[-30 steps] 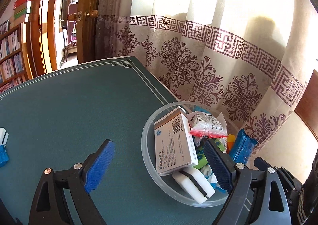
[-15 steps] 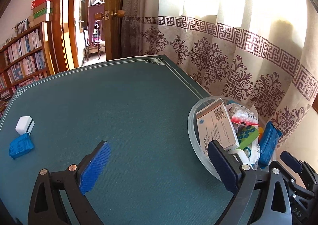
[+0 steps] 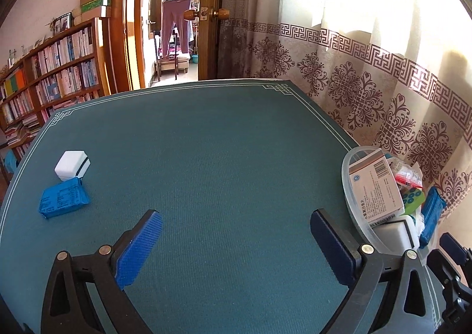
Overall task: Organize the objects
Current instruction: 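Withdraw both tools from the bowl toward the white block and blue pack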
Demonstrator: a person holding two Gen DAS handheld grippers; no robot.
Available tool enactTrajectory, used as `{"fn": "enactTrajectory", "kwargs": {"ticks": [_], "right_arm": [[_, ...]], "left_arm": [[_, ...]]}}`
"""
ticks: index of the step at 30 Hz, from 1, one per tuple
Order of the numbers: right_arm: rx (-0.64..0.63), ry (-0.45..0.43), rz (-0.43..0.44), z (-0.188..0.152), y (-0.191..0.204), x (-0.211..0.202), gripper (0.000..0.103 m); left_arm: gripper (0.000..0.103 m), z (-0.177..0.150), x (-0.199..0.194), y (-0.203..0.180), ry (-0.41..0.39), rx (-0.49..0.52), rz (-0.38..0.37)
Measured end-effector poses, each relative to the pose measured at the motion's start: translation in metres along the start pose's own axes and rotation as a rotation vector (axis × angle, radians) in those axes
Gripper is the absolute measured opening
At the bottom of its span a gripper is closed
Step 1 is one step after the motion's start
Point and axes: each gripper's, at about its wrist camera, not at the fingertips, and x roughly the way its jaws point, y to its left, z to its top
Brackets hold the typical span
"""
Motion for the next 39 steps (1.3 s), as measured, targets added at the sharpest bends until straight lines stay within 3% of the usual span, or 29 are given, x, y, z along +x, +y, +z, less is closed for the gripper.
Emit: {"fn": "enactTrajectory", "kwargs": {"ticks": [9,20,39], "right_arm": [[-0.049,0.01,0.065,-0.002,0.03,0.004,0.064],[-0.104,0.106,0.196,-0.009,0.066,0.029,0.069],[-0.163,0.229,0.336,-0.013,0.13,0.078,0.07]], "left_arm": [[0.102,-0.005,0.003,0.04,0.018,-0.054,0.07],[0.102,-0.013,0.003,0.083,0.028,-0.095,0.146],[0.102,-0.021,0.003,0.123,0.042,-0.136,0.211]]}}
